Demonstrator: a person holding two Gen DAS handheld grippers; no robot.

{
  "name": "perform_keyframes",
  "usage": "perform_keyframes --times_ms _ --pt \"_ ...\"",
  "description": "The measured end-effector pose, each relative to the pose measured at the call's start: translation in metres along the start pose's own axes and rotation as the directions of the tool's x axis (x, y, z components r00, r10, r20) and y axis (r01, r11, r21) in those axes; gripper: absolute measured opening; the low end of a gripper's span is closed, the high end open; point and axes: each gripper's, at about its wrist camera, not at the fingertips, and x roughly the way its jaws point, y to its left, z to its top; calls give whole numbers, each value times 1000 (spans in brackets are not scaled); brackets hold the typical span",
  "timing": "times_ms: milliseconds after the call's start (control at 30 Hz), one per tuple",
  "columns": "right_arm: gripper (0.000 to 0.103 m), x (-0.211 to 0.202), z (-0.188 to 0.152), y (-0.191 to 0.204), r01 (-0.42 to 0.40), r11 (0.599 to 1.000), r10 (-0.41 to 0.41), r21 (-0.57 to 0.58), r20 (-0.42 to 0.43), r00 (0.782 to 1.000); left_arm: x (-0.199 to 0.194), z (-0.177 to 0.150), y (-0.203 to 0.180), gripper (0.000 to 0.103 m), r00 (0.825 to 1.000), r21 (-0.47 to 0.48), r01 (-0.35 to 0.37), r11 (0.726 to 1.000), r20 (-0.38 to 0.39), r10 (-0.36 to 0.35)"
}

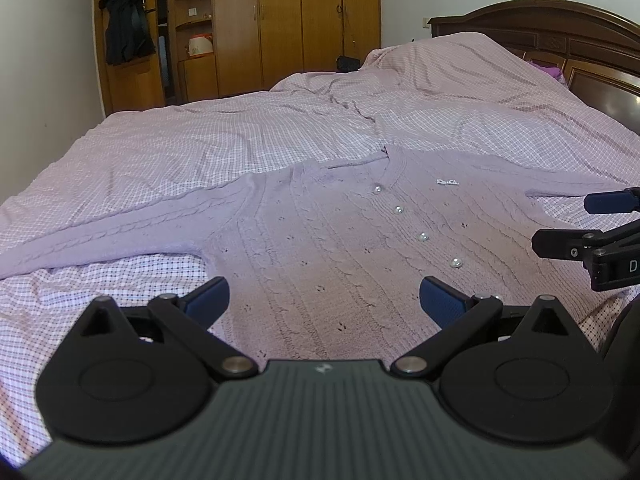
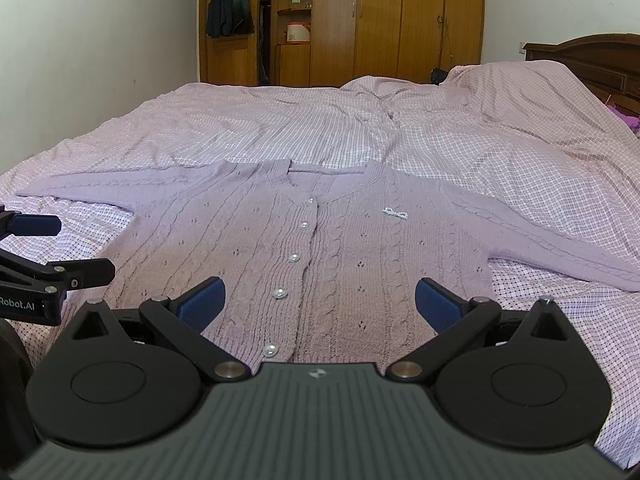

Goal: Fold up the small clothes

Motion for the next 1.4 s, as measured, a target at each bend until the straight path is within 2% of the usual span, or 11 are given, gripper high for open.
perform_keyframes --times_ms 267,433,600,767,867,1033,1400 --pt "103 2 0 2 -1 1000 1 -4 -9 1000 1 0 0 103 1000 0 -4 1000 -7 4" --pt "103 10 3 9 -11 1000 10 -21 -49 999 5 1 -3 103 999 15 -8 1000 -31 9" --pt "103 25 6 17 -36 999 37 13 -104 994 8 7 1 103 999 17 14 1000 -52 -13" --pt "103 28 9 29 -29 999 27 -22 -90 996 11 13 8 103 998 22 -19 1000 -65 20" --pt "103 31 14 33 -7 1000 7 -2 -93 996 9 16 14 103 997 23 -38 999 -61 39" --pt "103 33 24 39 -34 999 36 27 -89 995 11 20 24 103 996 27 -63 998 -69 64" --pt "103 43 49 72 -70 997 68 -14 -76 995 10 32 66 103 992 6 -116 993 -47 116"
